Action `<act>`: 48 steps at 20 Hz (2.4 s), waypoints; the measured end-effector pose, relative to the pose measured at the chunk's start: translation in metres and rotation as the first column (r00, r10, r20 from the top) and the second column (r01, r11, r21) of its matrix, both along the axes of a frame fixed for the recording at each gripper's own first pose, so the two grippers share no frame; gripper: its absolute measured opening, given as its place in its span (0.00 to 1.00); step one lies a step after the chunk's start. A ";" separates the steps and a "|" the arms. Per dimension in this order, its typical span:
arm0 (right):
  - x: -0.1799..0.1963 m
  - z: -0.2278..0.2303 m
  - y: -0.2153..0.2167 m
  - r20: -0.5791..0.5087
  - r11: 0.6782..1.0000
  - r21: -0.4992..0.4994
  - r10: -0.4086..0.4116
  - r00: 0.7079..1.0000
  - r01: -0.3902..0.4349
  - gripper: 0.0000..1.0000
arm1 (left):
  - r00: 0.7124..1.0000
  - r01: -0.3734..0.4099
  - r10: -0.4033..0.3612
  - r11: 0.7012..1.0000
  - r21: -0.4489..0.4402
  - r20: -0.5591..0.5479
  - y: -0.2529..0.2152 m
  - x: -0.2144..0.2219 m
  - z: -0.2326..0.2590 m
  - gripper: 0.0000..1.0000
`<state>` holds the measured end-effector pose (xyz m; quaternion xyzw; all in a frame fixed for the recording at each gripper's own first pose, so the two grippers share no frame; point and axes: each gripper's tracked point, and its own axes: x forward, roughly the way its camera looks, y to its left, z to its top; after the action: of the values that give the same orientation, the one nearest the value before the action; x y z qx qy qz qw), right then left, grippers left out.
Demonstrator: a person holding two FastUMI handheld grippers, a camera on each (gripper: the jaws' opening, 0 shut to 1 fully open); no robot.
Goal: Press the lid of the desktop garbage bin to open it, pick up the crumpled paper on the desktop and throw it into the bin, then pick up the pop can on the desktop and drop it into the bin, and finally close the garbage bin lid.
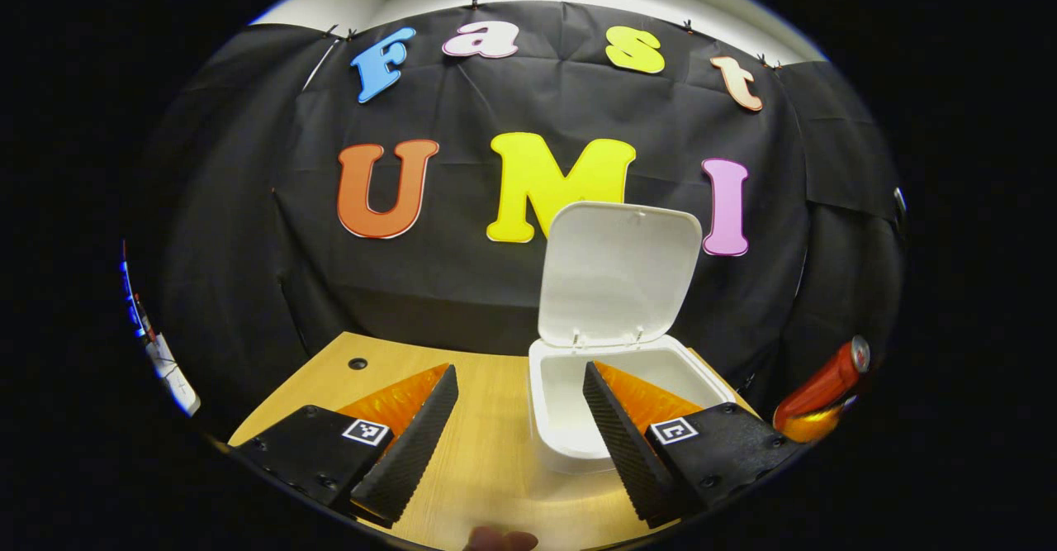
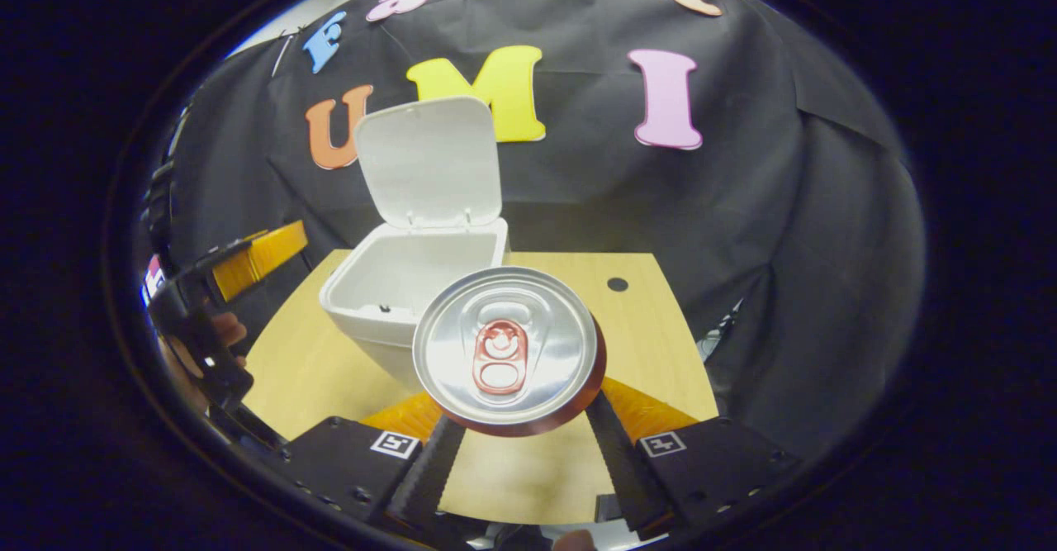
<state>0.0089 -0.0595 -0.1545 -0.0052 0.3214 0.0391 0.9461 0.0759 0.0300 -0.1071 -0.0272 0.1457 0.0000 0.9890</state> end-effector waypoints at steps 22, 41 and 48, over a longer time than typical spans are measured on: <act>0.121 -0.016 0.126 -0.075 0.984 0.021 0.176 0.982 -0.174 0.81 | 0.974 -0.228 0.228 0.970 0.090 0.003 0.121 -0.084 0.007 0.99; 0.126 0.056 0.089 0.158 0.998 0.014 0.052 0.986 -0.055 0.90 | 0.987 -0.154 0.156 0.987 0.054 -0.039 0.103 -0.069 -0.004 0.99; 0.126 0.119 0.079 0.289 0.999 0.031 0.011 0.957 -0.021 0.90 | 0.997 -0.071 0.071 0.997 0.039 -0.017 0.077 -0.054 0.000 0.99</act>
<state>0.1348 0.0191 -0.0351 0.0025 0.1790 0.0510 0.9825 0.0214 0.1071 -0.1072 -0.0136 0.1537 0.0381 0.9873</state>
